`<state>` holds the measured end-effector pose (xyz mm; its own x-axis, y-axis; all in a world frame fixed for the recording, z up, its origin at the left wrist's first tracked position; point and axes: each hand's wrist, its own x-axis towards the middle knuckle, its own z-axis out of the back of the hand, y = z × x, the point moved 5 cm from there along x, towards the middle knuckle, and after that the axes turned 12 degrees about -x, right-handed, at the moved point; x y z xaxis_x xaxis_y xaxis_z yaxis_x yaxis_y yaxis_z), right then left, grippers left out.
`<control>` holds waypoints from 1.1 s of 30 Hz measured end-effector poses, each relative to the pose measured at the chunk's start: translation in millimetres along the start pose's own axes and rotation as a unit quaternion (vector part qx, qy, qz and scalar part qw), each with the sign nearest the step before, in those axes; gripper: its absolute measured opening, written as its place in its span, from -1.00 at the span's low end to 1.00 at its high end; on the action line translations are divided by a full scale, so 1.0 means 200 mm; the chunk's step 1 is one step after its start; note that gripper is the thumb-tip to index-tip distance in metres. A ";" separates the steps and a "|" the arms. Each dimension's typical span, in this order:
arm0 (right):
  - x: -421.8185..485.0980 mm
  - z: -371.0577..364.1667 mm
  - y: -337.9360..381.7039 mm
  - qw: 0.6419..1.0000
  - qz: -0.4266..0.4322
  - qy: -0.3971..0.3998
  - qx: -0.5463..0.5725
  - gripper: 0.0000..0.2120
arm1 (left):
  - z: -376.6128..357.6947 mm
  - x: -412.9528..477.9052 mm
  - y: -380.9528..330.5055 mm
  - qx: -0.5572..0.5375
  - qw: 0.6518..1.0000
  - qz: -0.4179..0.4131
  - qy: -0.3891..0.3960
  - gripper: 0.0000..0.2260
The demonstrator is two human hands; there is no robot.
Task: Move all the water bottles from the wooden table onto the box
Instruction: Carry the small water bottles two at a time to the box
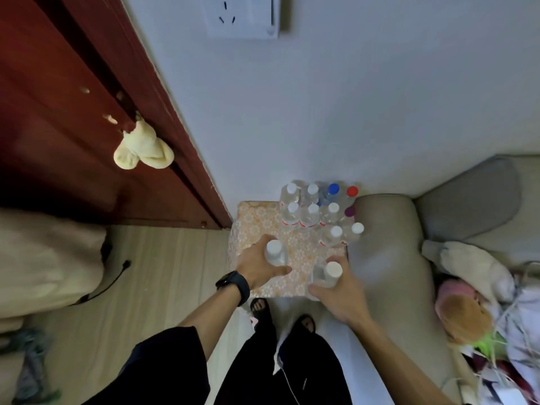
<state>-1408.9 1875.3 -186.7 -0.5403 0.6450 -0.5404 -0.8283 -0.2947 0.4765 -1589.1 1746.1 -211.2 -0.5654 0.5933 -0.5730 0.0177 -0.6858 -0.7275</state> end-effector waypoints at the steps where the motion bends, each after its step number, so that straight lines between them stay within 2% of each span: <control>1: 0.05 -0.04 -0.02 1.000 -0.007 0.010 0.001 -0.46 | -0.03 0.05 0.04 -0.005 1.000 0.009 0.003 -0.39; 8: 0.48 -0.31 -0.13 0.999 -0.011 0.049 0.001 -0.46 | -0.20 0.36 0.29 -0.038 0.997 0.070 -0.003 -0.39; 13: 0.68 -0.47 -0.24 0.999 -0.012 0.027 0.015 -0.38 | -0.31 0.49 0.47 -0.032 0.996 0.084 -0.027 -0.40; 17: 0.78 -0.54 -0.30 1.000 -0.003 0.022 0.018 -0.42 | -0.35 0.55 0.54 -0.039 0.994 0.089 -0.054 -0.39; 24: 0.82 -0.60 -0.36 0.999 0.040 0.015 0.002 -0.36 | -0.36 0.54 0.57 -0.035 0.996 0.081 -0.030 -0.34; 27: 0.82 -0.59 -0.35 0.999 0.046 0.028 0.001 -0.32 | -0.36 0.52 0.56 -0.060 0.995 0.077 -0.021 -0.24; 30: 0.81 -0.56 -0.34 0.998 0.048 0.031 -0.001 -0.21 | -0.36 0.49 0.52 -0.080 0.994 0.065 -0.040 -0.14; 33: 0.77 -0.50 -0.31 0.997 0.074 0.007 -0.034 -0.18 | -0.35 0.47 0.49 -0.072 0.994 0.056 -0.064 -0.17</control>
<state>-1456.1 1922.3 -369.9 -0.6597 0.5802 -0.4777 -0.7467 -0.4340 0.5041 -1583.0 1764.9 -362.3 -0.6535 0.4514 -0.6076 0.1992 -0.6719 -0.7134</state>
